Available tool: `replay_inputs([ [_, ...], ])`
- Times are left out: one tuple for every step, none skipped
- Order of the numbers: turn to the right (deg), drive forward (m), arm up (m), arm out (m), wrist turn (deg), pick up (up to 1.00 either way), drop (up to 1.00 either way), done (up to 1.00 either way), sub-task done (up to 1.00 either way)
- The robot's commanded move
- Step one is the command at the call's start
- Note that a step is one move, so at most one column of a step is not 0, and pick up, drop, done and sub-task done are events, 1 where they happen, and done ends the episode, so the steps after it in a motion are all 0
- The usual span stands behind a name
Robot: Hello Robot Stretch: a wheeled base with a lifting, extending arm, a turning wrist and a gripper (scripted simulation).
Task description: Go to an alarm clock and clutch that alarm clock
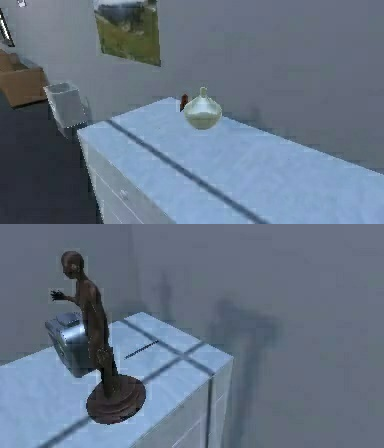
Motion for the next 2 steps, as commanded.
replay_inputs([
  [-24.0, 0.0, 0.0, 0.0, 0.0, 0.0, 0.0, 0.0, 0.0],
  [0.0, 0.0, 0.5, 0.0, 0.0, 0.0, 0.0, 0.0, 0.0],
])
